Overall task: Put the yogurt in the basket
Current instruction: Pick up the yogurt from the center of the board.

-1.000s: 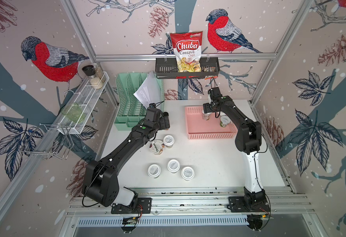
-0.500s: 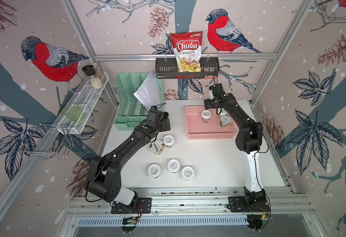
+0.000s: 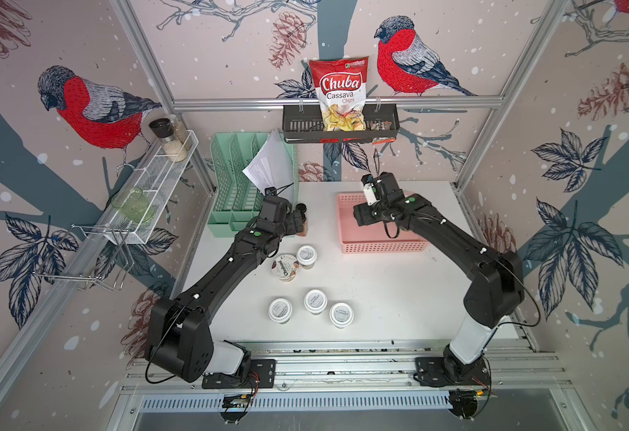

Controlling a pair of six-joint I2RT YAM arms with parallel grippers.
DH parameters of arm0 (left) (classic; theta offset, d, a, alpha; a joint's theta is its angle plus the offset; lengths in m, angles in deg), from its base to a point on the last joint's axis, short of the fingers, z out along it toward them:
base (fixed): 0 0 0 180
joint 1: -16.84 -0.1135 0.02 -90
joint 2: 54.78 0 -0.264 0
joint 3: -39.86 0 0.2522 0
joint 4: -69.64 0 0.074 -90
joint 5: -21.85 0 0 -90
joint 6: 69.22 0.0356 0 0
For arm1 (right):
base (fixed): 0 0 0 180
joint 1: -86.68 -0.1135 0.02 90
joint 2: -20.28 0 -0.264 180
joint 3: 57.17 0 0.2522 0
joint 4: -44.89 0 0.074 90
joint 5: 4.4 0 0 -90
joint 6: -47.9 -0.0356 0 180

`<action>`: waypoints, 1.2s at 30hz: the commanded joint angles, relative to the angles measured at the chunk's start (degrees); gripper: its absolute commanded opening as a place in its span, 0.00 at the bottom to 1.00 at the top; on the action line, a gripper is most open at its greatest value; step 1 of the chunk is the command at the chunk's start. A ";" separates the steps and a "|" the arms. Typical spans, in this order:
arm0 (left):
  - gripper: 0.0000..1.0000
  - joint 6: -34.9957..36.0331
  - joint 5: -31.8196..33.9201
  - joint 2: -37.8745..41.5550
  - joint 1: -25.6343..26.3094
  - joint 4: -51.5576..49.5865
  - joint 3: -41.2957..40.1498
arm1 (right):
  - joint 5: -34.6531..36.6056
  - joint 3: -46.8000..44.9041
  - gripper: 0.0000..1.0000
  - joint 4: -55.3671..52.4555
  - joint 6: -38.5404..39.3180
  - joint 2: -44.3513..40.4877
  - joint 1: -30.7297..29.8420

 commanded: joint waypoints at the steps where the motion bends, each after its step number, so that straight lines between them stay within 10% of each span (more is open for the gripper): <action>1: 0.96 -2.44 -0.73 0.59 -3.46 -3.65 0.07 | -3.40 -3.74 0.84 7.41 -0.52 -0.92 -5.76; 13: 0.96 -2.68 -5.85 7.91 -15.18 -3.49 -6.82 | -1.88 9.58 1.00 8.63 -1.13 18.18 -15.84; 36: 0.96 -2.31 -7.41 9.98 -15.45 -2.06 -8.50 | 0.64 14.17 0.89 3.27 -0.98 25.41 -17.59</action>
